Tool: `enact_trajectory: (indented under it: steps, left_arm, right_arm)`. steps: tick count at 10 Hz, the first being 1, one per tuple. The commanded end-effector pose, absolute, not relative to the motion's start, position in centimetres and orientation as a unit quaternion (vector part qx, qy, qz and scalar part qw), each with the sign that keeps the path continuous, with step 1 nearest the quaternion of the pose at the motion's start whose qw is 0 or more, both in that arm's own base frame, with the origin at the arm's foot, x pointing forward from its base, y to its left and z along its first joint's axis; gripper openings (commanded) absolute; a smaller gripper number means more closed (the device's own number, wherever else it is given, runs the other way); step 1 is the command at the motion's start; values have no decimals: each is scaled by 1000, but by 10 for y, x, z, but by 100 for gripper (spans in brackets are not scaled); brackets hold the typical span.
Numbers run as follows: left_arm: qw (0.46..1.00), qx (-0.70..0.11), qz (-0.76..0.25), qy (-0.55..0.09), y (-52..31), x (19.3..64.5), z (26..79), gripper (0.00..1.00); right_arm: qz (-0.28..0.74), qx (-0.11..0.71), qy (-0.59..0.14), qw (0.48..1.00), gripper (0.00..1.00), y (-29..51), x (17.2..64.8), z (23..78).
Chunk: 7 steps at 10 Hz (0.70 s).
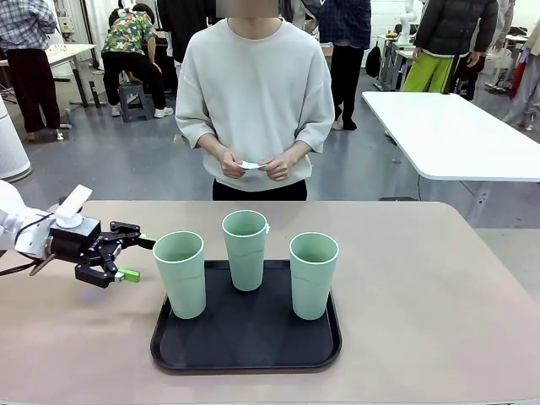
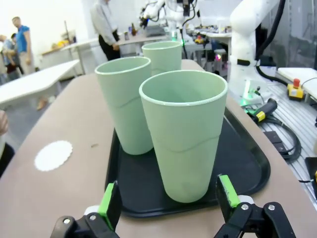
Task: Place coasters on the table and set cups on them.
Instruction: Pick up one Reusable plastic cup and place it on a coaster set by the human.
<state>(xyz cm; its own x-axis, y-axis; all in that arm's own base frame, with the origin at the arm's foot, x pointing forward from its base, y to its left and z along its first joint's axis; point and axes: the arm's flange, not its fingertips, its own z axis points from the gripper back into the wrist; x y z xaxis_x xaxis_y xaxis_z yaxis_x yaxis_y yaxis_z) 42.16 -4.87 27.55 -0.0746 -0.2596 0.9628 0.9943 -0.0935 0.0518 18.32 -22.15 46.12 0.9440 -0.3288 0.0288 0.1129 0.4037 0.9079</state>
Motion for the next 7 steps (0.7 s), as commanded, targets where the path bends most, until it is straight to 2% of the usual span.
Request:
enact_trajectory:
  steps: [1, 7]
  left_arm:
    - [503, -456, -594, -431, -51, 425, 267, 100]
    - [475, -489, -600, -418, -73, 418, 253, 100]
  right_arm:
    - [-127, 537, -109, 827, 100, -221, 184, 461]
    - [-127, 537, -109, 827, 100, -221, 184, 461]
